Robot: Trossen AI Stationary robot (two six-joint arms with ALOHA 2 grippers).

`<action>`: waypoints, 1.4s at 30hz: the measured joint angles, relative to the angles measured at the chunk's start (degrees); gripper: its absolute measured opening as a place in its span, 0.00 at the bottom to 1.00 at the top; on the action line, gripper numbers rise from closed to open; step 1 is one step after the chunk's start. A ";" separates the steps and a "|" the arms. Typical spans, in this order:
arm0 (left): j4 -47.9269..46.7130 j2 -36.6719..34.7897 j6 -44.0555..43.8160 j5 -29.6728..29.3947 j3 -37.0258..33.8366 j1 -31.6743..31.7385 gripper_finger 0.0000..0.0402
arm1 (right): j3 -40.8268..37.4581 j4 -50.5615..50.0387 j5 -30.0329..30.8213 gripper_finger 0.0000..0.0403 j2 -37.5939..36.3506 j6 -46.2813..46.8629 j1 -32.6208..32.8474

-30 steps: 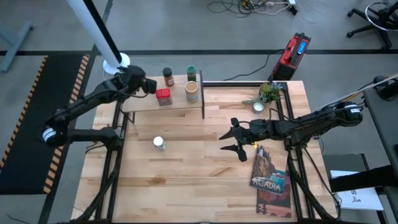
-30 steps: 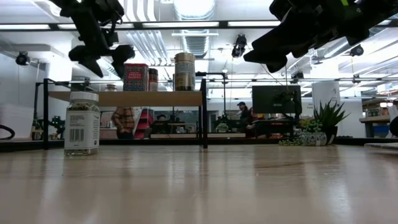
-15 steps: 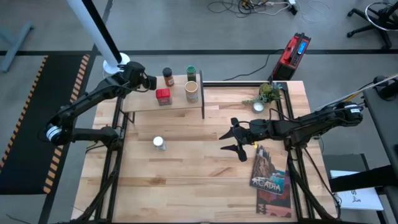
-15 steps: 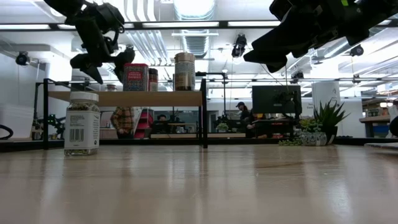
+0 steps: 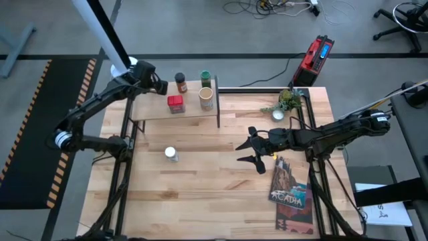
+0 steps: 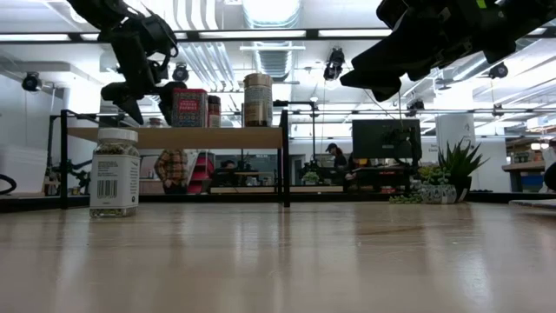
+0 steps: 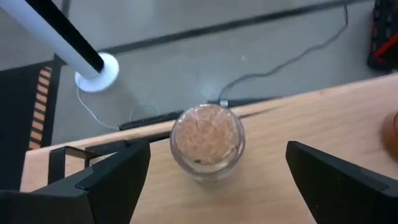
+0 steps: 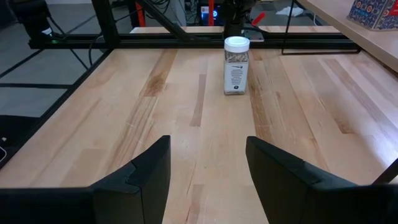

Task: Shelf spices
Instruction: Remove the transparent seasoning bottle from the shelf

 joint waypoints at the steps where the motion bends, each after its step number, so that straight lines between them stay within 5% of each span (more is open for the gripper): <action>1: -1.11 0.33 0.38 0.53 0.75 0.44 0.90 | 0.00 0.04 0.00 0.46 0.00 0.01 0.01; 22: -28.03 16.23 8.78 4.41 25.22 3.78 0.89 | 0.00 0.11 0.01 0.46 0.00 0.38 0.40; 42: -29.03 21.51 11.34 8.93 25.94 5.19 0.89 | 0.00 0.77 0.00 0.46 0.00 0.50 0.88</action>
